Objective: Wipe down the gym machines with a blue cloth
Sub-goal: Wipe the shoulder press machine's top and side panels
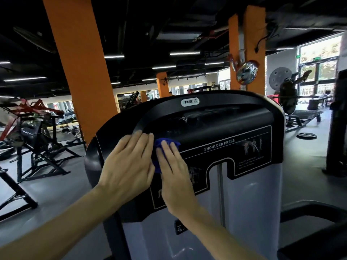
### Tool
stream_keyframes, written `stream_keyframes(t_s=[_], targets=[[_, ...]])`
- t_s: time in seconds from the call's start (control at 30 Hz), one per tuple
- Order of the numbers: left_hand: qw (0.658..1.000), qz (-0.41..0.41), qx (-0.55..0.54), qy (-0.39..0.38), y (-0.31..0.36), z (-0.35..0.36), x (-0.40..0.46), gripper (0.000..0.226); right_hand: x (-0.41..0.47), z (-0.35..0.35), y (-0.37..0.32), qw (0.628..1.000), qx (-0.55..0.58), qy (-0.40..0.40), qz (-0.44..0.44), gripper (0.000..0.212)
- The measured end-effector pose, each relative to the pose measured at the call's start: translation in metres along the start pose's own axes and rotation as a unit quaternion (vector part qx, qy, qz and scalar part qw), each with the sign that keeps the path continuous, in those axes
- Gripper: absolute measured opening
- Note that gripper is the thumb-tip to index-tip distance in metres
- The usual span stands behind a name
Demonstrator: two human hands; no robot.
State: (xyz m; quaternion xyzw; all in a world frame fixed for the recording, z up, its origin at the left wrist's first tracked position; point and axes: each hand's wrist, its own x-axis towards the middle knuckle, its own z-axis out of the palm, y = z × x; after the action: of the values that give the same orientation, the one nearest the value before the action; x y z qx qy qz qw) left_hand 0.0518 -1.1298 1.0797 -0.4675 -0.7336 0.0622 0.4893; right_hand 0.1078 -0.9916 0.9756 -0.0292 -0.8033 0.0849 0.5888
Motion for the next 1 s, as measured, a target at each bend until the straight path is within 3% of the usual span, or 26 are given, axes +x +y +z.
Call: stream_keyframes(t_s=[0.17,0.3,0.43,0.53,0.63,0.8,0.87,1.0], targets=[[0.999,0.029,-0.010,-0.039,-0.009,0.012,-0.011,0.074,0.035,-0.028,0.025,0.992,-0.089,-0.044,-0.082,0.059],[0.997,-0.004,-0.025,-0.070,-0.001,0.003,-0.013,0.077,0.055,-0.038,0.040,0.995,-0.087,-0.021,0.040,0.058],[0.994,0.008,-0.012,-0.108,-0.006,-0.012,-0.015,0.077,0.067,-0.025,-0.002,0.987,-0.052,-0.012,0.154,0.057],[0.993,0.029,-0.017,-0.114,-0.016,-0.014,-0.013,0.075,0.061,-0.020,-0.024,0.996,-0.040,-0.068,0.051,0.065],[0.990,0.050,-0.012,-0.130,-0.024,-0.015,-0.012,0.075,0.070,-0.041,0.007,0.988,-0.089,-0.117,-0.039,0.072],[0.989,0.050,-0.024,-0.138,-0.026,-0.018,-0.011,0.075,0.103,-0.063,0.047,0.971,-0.074,-0.091,0.206,0.052],[0.989,0.050,-0.020,-0.140,-0.026,-0.019,-0.012,0.076,0.110,-0.055,0.030,0.965,-0.082,-0.089,0.231,0.050],[0.989,0.064,-0.022,-0.132,-0.029,-0.019,-0.015,0.075,0.100,-0.035,-0.026,0.988,-0.031,-0.132,0.070,0.057]])
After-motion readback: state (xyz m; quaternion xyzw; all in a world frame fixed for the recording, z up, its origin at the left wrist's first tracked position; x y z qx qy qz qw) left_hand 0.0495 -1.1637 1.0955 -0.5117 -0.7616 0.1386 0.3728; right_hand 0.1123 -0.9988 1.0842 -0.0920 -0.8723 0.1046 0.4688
